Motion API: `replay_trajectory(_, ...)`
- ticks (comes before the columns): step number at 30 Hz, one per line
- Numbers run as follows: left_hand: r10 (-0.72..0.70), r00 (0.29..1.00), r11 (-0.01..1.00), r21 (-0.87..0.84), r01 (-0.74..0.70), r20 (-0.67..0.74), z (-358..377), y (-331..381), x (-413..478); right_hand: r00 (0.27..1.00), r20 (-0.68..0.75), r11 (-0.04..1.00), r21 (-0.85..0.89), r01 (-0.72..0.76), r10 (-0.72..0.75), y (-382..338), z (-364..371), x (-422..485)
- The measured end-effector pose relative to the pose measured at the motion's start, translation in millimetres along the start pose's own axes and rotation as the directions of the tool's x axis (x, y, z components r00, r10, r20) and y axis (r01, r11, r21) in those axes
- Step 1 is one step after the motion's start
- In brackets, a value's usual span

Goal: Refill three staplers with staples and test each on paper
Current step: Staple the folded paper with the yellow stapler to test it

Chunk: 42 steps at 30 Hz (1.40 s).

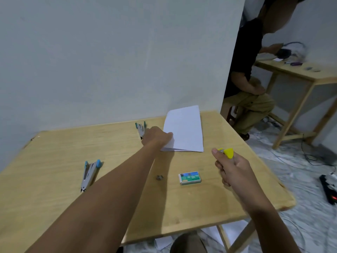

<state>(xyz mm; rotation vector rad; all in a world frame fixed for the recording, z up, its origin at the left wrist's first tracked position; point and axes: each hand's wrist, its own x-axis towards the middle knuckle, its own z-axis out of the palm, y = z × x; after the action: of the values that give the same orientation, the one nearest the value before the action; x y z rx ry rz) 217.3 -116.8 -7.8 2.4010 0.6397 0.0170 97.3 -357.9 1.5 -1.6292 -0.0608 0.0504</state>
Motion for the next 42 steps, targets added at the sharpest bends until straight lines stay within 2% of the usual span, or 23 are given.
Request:
replay_trajectory(6,-0.068,0.995,0.998,-0.012,0.069,0.077,2.1,9.2,15.6,0.999,-0.04,0.997,-0.077,-0.031,0.028,11.3,3.1,27.7)
replay_trajectory(8,-0.015,0.996,0.993,-0.117,0.024,0.082,-1.1,7.4,16.0,0.998,-0.06,0.994,-0.11,-0.02,0.014,14.4,5.8,36.3)
replay_trajectory(10,0.079,0.99,0.954,-0.296,-0.041,0.12,-7.9,2.0,12.3,0.997,-0.082,0.988,-0.155,-0.024,0.011,15.2,6.6,44.1)
replay_trajectory(13,0.177,0.955,0.802,-0.597,-0.001,0.237,-29.8,-10.6,-10.0,0.993,-0.118,0.983,-0.177,-0.05,0.029,8.9,5.2,53.3)
replay_trajectory(15,0.233,0.92,0.695,-0.715,0.069,0.315,-43.2,-20.1,-28.8,0.989,-0.139,0.988,-0.137,-0.07,0.051,0.3,5.6,56.9)
replay_trajectory(18,0.351,0.868,0.552,-0.826,0.113,0.352,-56.6,-36.4,-54.4,0.987,-0.137,0.99,-0.105,-0.094,0.079,-14.0,11.0,55.6)
replay_trajectory(20,0.407,0.841,0.506,-0.855,0.117,0.356,-63.1,-47.9,-71.1,0.991,-0.096,0.992,-0.074,-0.1,0.093,-19.1,16.4,51.8)
replay_trajectory(23,0.453,0.819,0.479,-0.871,0.11,0.353,-72.3,-62.6,-92.0,0.993,0.09,0.988,0.125,-0.093,0.082,-24.1,27.3,41.7)
replay_trajectory(25,0.462,0.821,0.476,-0.875,0.09,0.336,-78.9,-69.9,-102.6,0.972,0.218,0.959,0.246,-0.141,0.087,-27.7,34.1,33.9)
replay_trajectory(27,0.458,0.829,0.494,-0.867,0.063,0.321,-85.7,-78.2,-112.9,0.954,0.287,0.936,0.304,-0.176,0.086,-30.0,41.0,24.8)
replay_trajectory(29,0.445,0.837,0.524,-0.851,0.046,0.319,-91.5,-87.6,-122.1,0.951,0.304,0.948,0.279,-0.152,0.063,-31.8,49.1,13.9)
replay_trajectory(33,0.408,0.862,0.557,-0.83,0.025,0.3,-103.4,-106.9,-137.2,0.977,0.212,0.984,0.168,-0.062,0.025,-36.4,66.5,-3.3)
replay_trajectory(37,0.31,0.928,0.522,-0.853,0.014,0.205,-115.6,-121.5,-144.7,0.962,0.272,0.996,0.077,-0.045,0.022,-35.6,81.6,-14.2)
replay_trajectory(42,0.242,0.951,0.477,-0.877,0.057,0.193,-121.0,-134.1,-154.0,0.923,0.383,0.94,0.323,-0.114,-0.02,-30.1,96.7,-30.8)
